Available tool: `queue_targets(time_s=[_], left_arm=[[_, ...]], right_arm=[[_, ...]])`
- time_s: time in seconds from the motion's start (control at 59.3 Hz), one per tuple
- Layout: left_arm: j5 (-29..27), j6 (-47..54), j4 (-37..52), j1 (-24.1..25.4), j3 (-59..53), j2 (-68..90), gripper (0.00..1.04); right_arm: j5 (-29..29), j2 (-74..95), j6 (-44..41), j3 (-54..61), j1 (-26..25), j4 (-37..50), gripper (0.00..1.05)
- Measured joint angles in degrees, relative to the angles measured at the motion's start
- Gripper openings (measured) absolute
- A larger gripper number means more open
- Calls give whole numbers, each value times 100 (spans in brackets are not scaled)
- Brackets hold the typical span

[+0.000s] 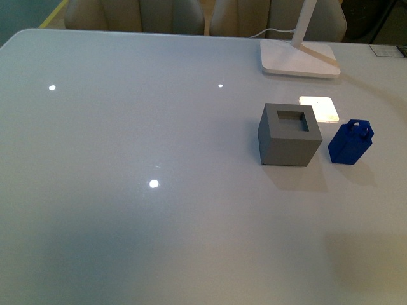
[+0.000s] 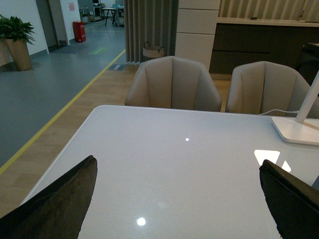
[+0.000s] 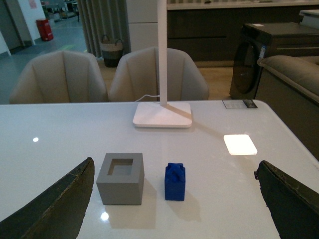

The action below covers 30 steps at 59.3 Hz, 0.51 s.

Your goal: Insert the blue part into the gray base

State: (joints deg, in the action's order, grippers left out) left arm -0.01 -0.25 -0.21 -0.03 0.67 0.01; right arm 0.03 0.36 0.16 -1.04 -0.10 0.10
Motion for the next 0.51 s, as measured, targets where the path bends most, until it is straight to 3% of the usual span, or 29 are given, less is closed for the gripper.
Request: queue_targets(time_s=[0.506], left_arm=[[0,0,0,0,0,0,97]], right_arm=[[-2,0,-2,0,0,0,96]])
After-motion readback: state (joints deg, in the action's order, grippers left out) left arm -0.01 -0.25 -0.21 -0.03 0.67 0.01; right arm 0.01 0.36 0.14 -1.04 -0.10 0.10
